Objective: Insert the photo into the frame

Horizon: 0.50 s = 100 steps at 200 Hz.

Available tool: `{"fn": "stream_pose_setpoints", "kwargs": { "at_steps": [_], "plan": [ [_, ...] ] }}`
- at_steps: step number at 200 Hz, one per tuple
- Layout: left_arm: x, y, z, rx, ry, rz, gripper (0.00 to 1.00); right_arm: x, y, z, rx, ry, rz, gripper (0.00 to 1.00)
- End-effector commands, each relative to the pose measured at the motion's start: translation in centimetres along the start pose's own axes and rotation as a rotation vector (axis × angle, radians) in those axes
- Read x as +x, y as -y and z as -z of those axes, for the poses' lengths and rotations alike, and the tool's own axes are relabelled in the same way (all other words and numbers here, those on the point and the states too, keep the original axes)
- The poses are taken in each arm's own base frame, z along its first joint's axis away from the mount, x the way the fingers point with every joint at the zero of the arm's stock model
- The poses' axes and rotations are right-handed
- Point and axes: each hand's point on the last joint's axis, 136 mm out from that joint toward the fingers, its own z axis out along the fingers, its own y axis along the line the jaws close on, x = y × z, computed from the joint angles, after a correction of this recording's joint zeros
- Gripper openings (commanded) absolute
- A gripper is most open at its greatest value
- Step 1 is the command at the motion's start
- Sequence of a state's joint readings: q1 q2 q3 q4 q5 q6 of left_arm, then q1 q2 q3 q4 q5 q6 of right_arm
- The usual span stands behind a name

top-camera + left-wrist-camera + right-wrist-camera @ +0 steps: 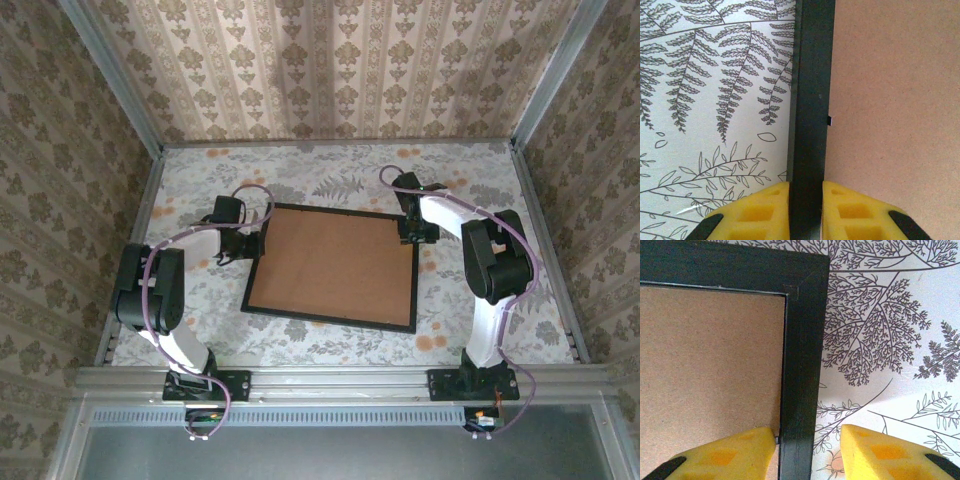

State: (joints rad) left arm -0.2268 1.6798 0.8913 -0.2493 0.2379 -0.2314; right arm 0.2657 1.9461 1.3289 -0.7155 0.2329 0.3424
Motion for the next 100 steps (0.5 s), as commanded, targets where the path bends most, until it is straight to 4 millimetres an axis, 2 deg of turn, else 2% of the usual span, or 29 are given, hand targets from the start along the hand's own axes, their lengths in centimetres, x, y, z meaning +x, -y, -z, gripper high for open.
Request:
{"fn": "stream_pose_setpoints", "kwargs": {
  "at_steps": [1,61,76,100],
  "plan": [
    [3.8,0.2,-1.1,0.011,-0.120,0.030,0.19,2.1,-3.6,-0.2,-0.119,-0.077,0.065,0.44],
    [3.8,-0.3,-0.7,-0.008,-0.117,0.034,0.19,0.9,-2.1,5.1,-0.249,0.011,-0.011,0.48],
    [3.7,-0.4,-0.6,-0.011,-0.112,0.035,0.19,1.3,-1.7,6.1,-0.300,0.020,-0.045,0.50],
    [3.6,-0.4,-0.5,-0.008,-0.107,0.036,0.19,3.2,-0.4,6.3,-0.355,-0.008,-0.108,0.51]
  ]
}}
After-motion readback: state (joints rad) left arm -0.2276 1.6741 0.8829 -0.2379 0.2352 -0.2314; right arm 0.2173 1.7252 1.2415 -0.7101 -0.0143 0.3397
